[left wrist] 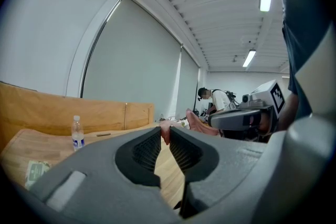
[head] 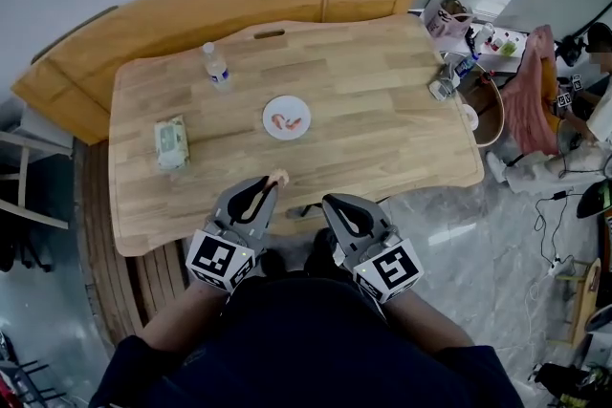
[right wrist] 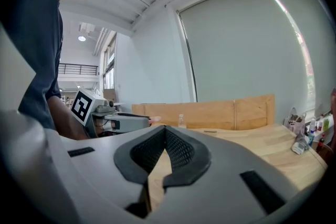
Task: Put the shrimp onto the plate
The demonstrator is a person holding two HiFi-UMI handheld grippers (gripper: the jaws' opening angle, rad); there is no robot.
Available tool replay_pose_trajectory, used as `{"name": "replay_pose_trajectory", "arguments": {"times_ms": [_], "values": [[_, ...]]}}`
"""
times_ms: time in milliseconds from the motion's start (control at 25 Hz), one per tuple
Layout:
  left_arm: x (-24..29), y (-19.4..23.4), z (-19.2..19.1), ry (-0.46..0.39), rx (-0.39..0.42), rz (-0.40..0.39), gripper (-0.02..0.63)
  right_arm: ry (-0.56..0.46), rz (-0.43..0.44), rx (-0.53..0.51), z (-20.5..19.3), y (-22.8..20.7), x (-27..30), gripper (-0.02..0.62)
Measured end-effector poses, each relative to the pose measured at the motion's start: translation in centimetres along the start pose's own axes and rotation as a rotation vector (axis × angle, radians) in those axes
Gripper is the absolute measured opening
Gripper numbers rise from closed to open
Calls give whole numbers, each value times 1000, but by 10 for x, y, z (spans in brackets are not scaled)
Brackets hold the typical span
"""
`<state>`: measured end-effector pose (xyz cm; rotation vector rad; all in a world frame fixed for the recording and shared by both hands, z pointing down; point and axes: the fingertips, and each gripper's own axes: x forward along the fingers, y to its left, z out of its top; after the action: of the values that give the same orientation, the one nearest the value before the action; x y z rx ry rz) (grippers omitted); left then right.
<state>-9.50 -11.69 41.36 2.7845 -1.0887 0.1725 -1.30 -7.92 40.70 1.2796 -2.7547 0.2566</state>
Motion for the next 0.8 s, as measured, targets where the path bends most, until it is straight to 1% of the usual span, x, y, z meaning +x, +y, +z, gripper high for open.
{"name": "replay_pose_trajectory", "arguments": {"times_ms": [160,320,480,640,800], "values": [[30,16,-5,18,9,29,52,6,21,12,0,-25,10,11],[59,33,-11,33,16,59,52,11,42,1,0,-44,16,11],[84,49,-17,45,20,76,52,26,47,10,-1,-61,22,11],[108,66,-35,79,23,94,52,40,46,21,-6,-75,25,11],[131,87,-61,137,27,115,52,62,47,30,-14,-84,27,11]]}}
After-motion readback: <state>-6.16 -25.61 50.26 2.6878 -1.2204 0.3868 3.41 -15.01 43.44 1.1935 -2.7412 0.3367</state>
